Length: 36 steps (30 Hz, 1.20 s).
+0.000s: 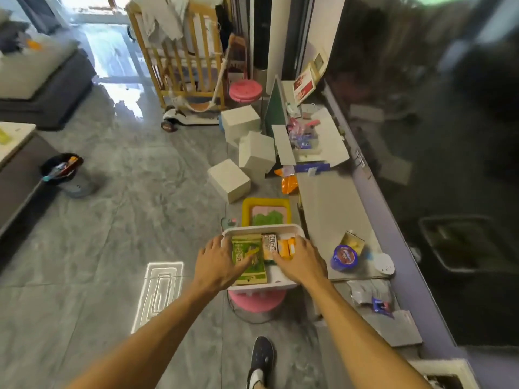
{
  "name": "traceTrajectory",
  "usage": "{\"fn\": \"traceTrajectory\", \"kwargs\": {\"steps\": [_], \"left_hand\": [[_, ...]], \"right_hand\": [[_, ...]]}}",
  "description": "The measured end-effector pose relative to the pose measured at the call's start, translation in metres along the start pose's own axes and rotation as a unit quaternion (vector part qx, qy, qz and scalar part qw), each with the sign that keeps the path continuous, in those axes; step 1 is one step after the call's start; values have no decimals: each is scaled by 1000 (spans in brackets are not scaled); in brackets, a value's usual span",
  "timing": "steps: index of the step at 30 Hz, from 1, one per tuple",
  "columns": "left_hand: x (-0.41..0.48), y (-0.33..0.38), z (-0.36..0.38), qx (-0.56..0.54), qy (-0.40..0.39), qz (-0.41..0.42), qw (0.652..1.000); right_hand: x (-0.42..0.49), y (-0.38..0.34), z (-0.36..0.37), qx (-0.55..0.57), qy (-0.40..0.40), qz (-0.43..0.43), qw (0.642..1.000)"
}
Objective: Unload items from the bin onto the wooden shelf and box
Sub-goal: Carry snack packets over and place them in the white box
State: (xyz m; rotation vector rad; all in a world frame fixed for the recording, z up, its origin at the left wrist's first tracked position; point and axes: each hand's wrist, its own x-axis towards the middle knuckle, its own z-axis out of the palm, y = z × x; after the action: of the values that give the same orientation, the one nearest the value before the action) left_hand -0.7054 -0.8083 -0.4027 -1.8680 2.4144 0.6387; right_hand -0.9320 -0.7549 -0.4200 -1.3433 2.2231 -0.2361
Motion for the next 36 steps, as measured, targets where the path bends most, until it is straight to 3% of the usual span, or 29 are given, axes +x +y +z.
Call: {"fn": "traceTrajectory", "kwargs": {"steps": [8,14,17,23,28,30,36], "left_hand": [[119,-41,131,-92,-138,-86,982],[197,-83,240,-175,-231,-200,936],[220,-88,263,-201,-242,-246,917],[245,-105,309,-269,-261,-300,877],[248,-112,330,-251,-233,-302,890],[247,-109,331,-277,-228,-308,881],[244,-110,337,-371,-211,-316,847]], "right_hand": [[105,79,97,-45,-109,61,991],[173,116,159,-148,-166,-40,974],[199,129,189,-195,-169,-64,964],[217,164,241,-179,-125,-85,972],[220,174,247,-120,-122,-38,984],[219,170,239,-81,-110,-10,991],[210,142,221,-80,-87,-31,992]]}}
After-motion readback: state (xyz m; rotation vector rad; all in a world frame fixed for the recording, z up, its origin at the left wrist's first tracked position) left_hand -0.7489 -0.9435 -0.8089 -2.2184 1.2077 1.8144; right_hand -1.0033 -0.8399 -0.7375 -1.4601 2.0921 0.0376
